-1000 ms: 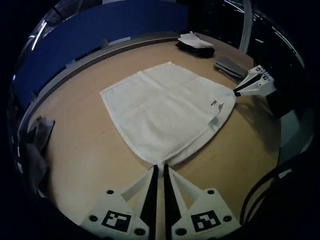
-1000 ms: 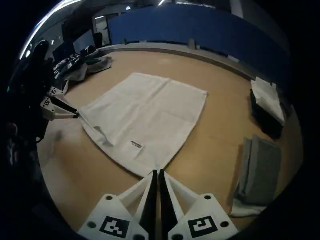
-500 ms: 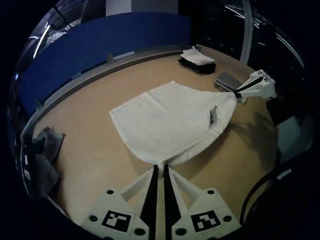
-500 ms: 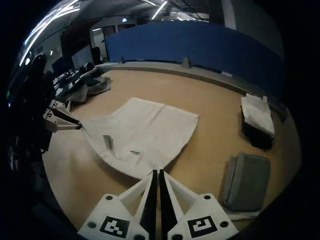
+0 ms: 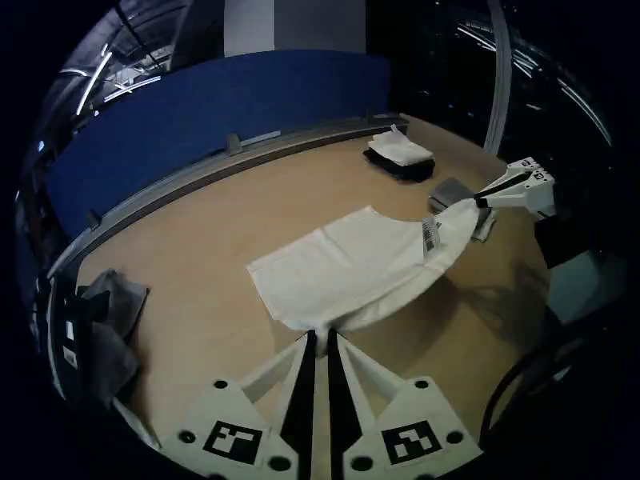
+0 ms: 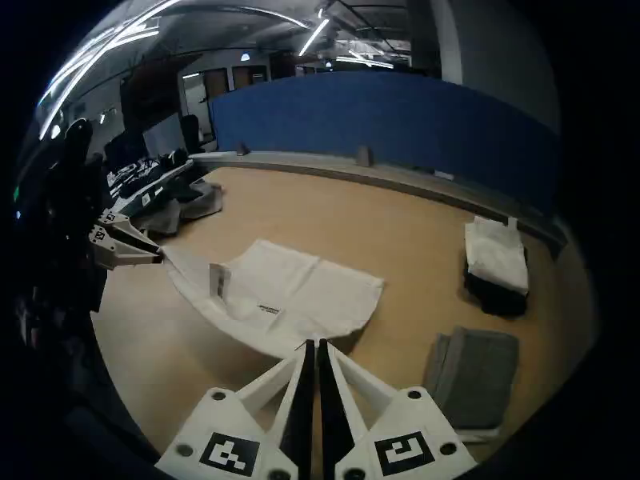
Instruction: Fold towel
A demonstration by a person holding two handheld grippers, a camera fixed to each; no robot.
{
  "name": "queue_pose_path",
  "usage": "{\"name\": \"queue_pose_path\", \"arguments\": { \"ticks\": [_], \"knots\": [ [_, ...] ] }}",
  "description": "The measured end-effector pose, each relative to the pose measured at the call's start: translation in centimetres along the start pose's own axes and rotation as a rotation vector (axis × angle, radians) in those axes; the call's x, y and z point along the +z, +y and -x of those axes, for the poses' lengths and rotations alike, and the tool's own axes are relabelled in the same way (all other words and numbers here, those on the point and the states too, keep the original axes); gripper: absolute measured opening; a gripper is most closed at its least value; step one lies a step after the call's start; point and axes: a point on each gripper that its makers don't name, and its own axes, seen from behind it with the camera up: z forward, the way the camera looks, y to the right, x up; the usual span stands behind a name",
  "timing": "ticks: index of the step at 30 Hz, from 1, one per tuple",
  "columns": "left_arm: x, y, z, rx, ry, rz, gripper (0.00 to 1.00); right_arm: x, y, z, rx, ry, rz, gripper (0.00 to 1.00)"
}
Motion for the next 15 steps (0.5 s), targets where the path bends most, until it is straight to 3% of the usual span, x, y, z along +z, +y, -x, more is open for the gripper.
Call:
{"name": "queue_pose_path", "arguments": {
  "ticks": [15],
  "knots": [
    [-3.4,0.5,-1.6,-0.041,0.027,-0.017,0.1,-3.0,-1.0,-1.9,0.022,0.027,-0.015,0.03]
  ]
}}
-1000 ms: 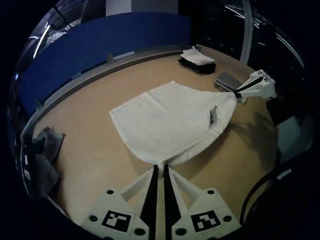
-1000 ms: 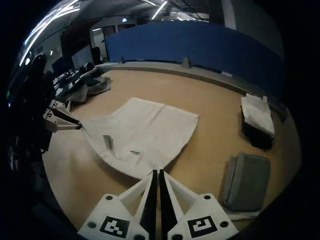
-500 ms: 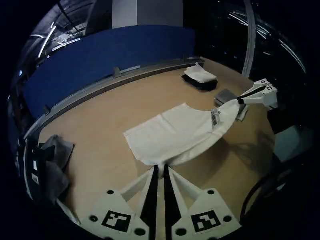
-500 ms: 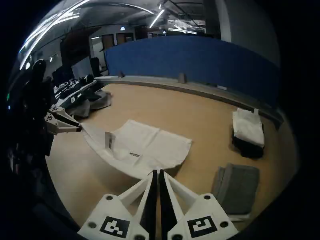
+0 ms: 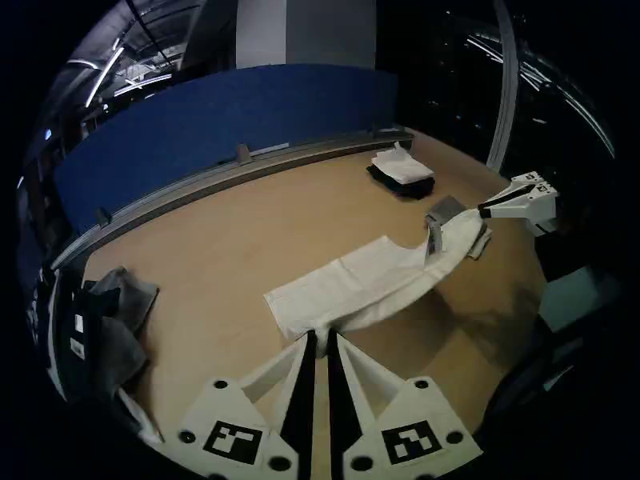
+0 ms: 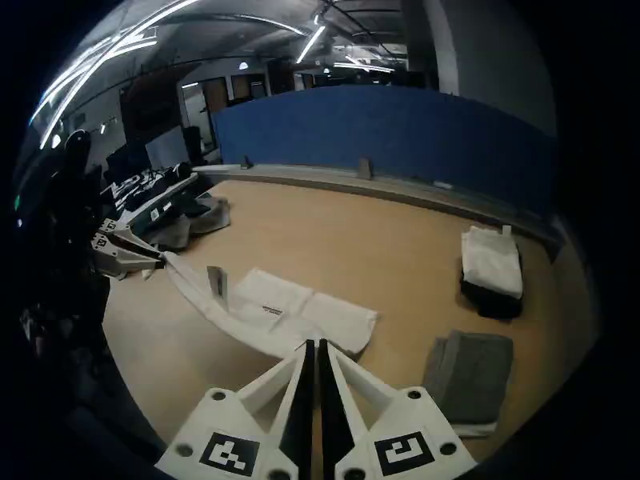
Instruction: Fold towel
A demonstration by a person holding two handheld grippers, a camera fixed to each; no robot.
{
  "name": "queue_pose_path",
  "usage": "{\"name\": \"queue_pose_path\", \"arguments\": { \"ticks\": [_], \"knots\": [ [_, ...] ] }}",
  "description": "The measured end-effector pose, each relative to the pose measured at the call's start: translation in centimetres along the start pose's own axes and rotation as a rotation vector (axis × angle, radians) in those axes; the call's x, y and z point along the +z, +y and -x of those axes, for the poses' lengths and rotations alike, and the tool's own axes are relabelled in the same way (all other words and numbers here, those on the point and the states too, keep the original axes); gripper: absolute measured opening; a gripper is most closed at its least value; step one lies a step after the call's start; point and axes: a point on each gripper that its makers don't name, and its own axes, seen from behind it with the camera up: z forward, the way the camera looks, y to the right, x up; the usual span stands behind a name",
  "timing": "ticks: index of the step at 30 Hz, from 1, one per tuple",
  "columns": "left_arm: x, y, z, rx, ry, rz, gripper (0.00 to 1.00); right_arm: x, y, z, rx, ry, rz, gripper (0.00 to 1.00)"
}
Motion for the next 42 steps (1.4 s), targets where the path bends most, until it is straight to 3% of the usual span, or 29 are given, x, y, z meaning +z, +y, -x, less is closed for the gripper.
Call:
{"name": "queue_pose_path", "arguments": {
  "ticks": [9,20,32,42],
  "knots": [
    [-0.5,0.3,0.3,-0.01,-0.003,0.003,0.1,-0.4,-0.5,0.2,0.002,0.0,-0.003,0.03],
    [0.3,0.6,1.9,-0.02,-0.042,0.013,0.1,0.1,-0.6,1.7,0.011,-0.034,-0.005,0.03],
    [3.0,0.5,4.2,-0.041,-0.109,0.026,0.1,2.7,0.0,3.8,0.042,-0.107,-0.009,0.03],
    [6.2,-0.7,5.0,-0.086,-0.147,0.035,0.1,5.8,1.5,4.7,0.082,-0.153,-0.006,0.03]
  ]
}}
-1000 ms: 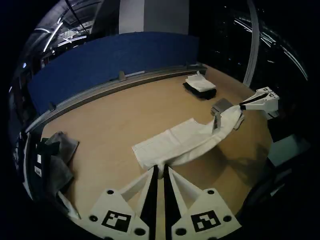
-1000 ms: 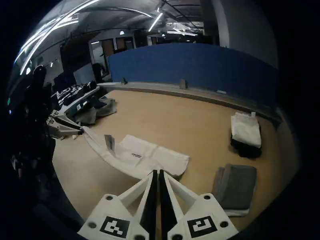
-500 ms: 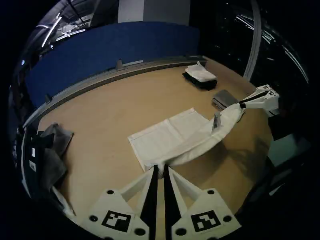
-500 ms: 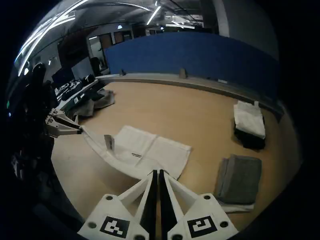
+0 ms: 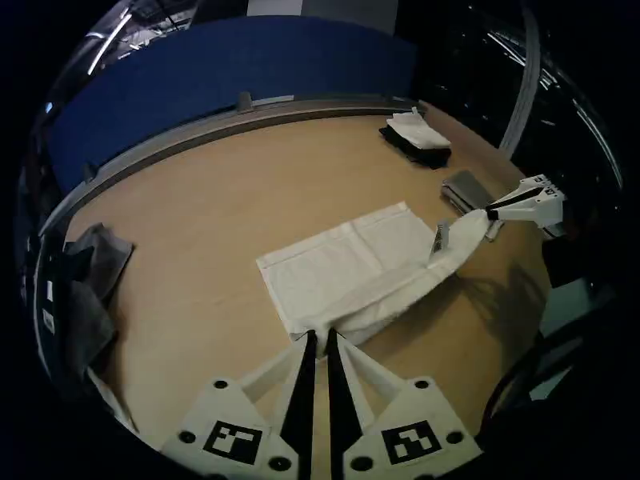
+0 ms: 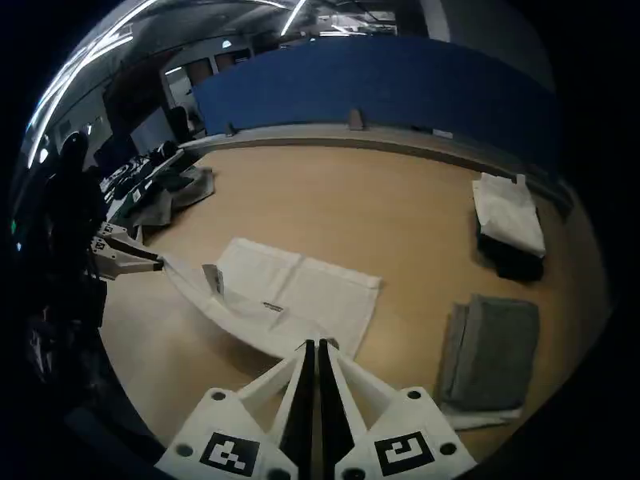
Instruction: Fold towel
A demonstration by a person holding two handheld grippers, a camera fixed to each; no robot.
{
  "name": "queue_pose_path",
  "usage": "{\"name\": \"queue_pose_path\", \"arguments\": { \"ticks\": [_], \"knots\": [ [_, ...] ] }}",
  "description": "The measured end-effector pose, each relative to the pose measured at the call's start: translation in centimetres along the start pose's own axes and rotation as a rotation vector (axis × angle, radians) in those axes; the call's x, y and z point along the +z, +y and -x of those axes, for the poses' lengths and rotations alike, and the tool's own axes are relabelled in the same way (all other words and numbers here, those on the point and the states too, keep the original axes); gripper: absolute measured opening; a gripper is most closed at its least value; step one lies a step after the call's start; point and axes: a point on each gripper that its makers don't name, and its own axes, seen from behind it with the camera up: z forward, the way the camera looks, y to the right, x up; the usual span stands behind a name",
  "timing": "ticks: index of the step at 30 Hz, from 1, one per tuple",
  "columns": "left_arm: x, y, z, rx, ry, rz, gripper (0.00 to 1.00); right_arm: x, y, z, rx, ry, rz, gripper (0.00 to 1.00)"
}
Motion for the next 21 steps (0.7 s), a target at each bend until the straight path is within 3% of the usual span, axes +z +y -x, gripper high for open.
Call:
{"name": "queue_pose_path", "arguments": {
  "ticks": [21],
  "knots": [
    [7.1,-3.3,-0.7,0.014,-0.072,0.004,0.1,7.0,3.6,-0.8,0.05,-0.094,0.031,0.03]
  ]
}}
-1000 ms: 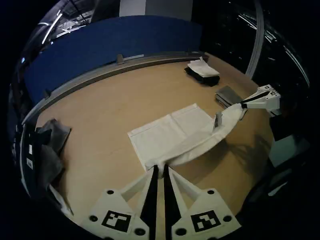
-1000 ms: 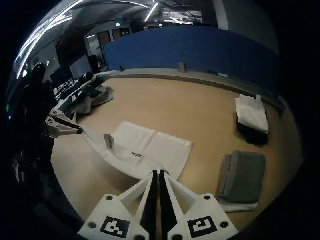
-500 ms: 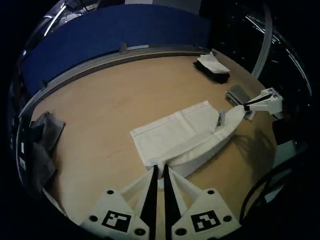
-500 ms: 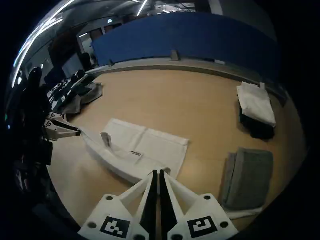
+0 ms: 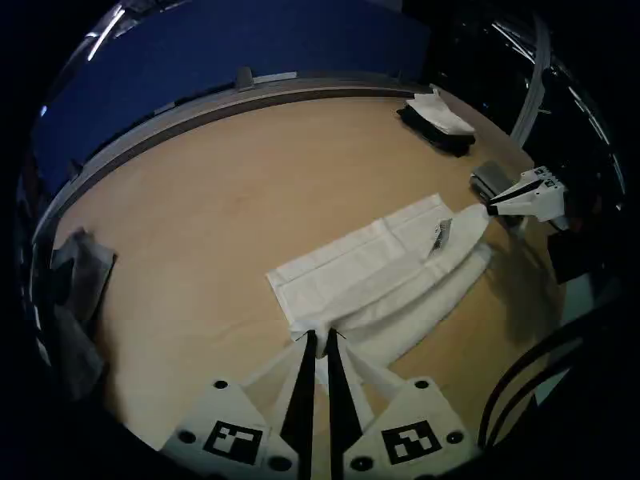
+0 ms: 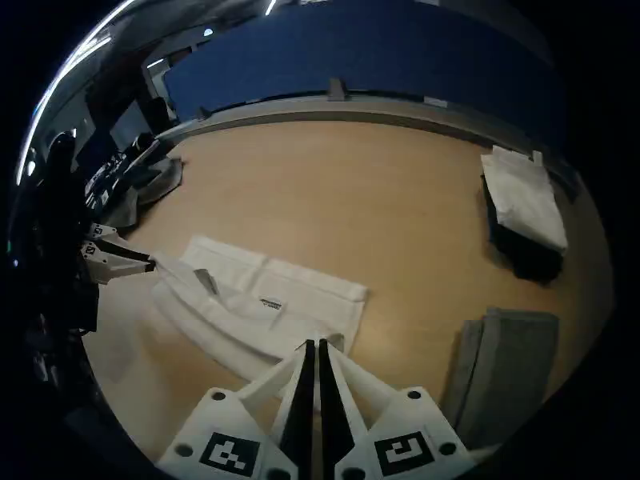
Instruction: Fold towel
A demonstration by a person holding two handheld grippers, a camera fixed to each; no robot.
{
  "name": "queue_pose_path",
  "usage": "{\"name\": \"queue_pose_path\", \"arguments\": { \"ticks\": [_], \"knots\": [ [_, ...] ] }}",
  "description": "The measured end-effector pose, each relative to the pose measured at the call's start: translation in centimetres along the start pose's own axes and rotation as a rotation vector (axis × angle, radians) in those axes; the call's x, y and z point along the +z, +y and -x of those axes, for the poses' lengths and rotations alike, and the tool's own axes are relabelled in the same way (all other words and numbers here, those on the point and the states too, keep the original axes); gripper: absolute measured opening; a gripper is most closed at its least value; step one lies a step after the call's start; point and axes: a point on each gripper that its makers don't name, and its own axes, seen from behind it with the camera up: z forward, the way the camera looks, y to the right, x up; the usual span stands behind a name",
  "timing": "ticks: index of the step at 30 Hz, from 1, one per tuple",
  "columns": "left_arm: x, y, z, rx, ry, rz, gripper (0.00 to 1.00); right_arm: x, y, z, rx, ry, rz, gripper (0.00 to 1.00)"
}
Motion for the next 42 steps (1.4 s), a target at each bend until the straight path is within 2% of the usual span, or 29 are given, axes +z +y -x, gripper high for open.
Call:
{"name": "queue_pose_path", "arguments": {
  "ticks": [9,18,21,24,27,32,42],
  "knots": [
    [1.9,-1.0,-0.1,-0.015,-0.02,-0.004,0.1,1.8,0.9,0.1,0.001,-0.027,0.019,0.04],
    [3.4,-2.2,-0.2,-0.037,-0.037,-0.038,0.14,3.5,2.0,0.3,-0.022,-0.053,0.064,0.07],
    [3.7,-2.6,-0.3,-0.05,-0.038,-0.053,0.16,3.8,2.5,0.2,-0.038,-0.053,0.09,0.17],
    [3.9,-3.0,-0.5,-0.06,-0.037,-0.067,0.22,3.9,3.0,0.0,-0.056,-0.045,0.114,0.35],
    [4.0,-3.6,-0.7,-0.064,-0.029,-0.086,0.33,3.8,3.5,-0.2,-0.071,-0.036,0.133,0.42],
    [3.9,-4.5,-1.1,-0.069,-0.019,-0.117,0.42,3.8,4.3,-0.5,-0.092,-0.019,0.173,0.6],
    [4.0,-5.5,-2.1,-0.067,-0.01,-0.148,0.5,4.1,5.6,-1.5,-0.152,0.0,0.245,0.75]
  ]
}}
